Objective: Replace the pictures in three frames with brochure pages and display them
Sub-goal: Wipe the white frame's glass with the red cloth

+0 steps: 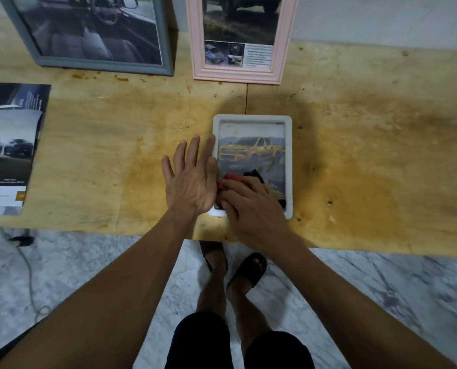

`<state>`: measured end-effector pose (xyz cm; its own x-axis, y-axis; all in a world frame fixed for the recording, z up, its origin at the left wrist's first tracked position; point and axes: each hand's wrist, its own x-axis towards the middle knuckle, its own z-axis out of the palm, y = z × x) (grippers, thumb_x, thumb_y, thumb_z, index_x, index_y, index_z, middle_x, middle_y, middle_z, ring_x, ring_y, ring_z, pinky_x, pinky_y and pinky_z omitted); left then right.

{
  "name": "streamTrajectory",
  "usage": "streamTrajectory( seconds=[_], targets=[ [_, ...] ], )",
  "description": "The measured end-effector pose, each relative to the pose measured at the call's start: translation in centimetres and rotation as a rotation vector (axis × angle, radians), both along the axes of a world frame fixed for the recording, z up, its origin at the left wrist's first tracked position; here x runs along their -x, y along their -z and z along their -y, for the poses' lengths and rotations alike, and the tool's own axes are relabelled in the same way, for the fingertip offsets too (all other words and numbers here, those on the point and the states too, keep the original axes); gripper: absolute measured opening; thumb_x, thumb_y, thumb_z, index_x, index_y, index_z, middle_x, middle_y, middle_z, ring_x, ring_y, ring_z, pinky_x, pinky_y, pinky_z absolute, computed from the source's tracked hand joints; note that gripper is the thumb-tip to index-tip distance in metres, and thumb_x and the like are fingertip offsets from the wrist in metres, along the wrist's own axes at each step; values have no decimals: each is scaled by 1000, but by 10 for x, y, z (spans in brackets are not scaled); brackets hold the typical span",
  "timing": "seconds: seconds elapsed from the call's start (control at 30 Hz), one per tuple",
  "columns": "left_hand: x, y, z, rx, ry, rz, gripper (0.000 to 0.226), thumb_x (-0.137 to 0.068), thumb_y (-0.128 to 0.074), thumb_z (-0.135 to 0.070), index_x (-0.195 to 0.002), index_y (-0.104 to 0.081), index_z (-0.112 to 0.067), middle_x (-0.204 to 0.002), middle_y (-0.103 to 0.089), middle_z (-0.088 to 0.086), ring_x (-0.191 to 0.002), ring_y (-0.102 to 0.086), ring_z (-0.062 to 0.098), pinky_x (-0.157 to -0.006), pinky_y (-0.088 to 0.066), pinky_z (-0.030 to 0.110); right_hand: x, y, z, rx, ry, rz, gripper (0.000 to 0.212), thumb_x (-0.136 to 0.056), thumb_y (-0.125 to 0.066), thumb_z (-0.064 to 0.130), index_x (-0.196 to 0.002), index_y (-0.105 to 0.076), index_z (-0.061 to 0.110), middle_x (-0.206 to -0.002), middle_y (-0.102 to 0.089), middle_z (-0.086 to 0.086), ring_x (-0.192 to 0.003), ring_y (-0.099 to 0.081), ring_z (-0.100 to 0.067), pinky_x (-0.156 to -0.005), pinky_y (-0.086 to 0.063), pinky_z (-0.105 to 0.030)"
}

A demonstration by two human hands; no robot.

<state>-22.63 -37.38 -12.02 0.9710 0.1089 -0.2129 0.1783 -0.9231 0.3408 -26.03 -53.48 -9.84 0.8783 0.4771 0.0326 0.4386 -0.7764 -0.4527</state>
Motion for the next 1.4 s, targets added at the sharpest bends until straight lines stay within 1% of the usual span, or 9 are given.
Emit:
streamTrajectory(
  seconds=[0.13,0.27,0.4,0.5,0.7,0.93,1.17,1.3,1.4],
  targets=[
    [0,0,0,15,-1,11,54,-105,-7,-56,-157,-5,-43,-167,-4,-9,-154,5,18,-121,3,57,8,0,20,43,-36,22,26,-100,-48,40,-108,-70,28,-126,-62,13,-123,-50,-18,-98,-39,-39],
    [0,0,0,23,-2,13,53,-105,-7,-55,-157,-5,-44,-168,-4,-9,-154,5,18,-120,3,58,-1,4,45,67,-159,152,14,-96,-61,23,-101,-72,15,-117,-67,1,-107,-54,-22,-90,-43,-32],
    [0,1,0,5,3,12,54,-104,-6,-56,-157,-3,-45,-168,-3,-8,-154,6,19,-121,3,57,-43,-21,55,-104,65,-51,17,-99,-54,25,-110,-63,15,-106,-64,-5,-89,-55,-21,-77,-46,-35],
    [1,2,0,0,3,17,53,-104,-6,-56,-156,-2,-45,-168,-4,-8,-154,5,20,-121,3,58,-91,-32,42,-101,199,-34,26,-101,-45,32,-116,-58,15,-115,-60,-7,-99,-52,-25,-83,-41,-34],
    [1,2,2,-12,2,16,53,-105,-6,-55,-157,-1,-45,-168,-4,-7,-154,5,20,-121,3,58,-105,-12,23,176,114,-99,36,-103,-41,26,-136,-55,19,-151,-43,-1,-133,-37,-30,-105,-34,-41],
    [1,-1,3,-1,-6,17,53,-105,-5,-54,-157,-2,-44,-168,-4,-6,-154,5,21,-121,4,59,-49,-4,24,137,87,-8,29,-98,-50,28,-121,-64,17,-141,-54,-4,-132,-43,-30,-110,-35,-41],
    [2,-2,8,23,-27,-1,53,-105,-4,-54,-157,0,-44,-168,-1,-8,-154,9,20,-120,8,60,-3,-16,36,107,9,-30,15,-87,-65,9,-97,-73,17,-110,-70,0,-92,-57,-27,-81,-43,-30],
    [2,-2,7,10,-29,1,54,-104,-3,-54,-157,0,-44,-168,-1,-8,-154,9,20,-120,8,59,-32,-52,45,-37,97,-377,22,-99,-52,16,-107,-67,29,-100,-61,10,-88,-52,-8,-67,-37,-17],
    [2,-1,7,7,-30,4,53,-104,-4,-53,-157,-1,-44,-168,-1,-8,-154,8,20,-120,8,59,-77,-55,45,-21,180,-188,22,-101,-48,21,-121,-58,21,-114,-59,-1,-101,-56,-19,-79,-43,-27]
  ],
)
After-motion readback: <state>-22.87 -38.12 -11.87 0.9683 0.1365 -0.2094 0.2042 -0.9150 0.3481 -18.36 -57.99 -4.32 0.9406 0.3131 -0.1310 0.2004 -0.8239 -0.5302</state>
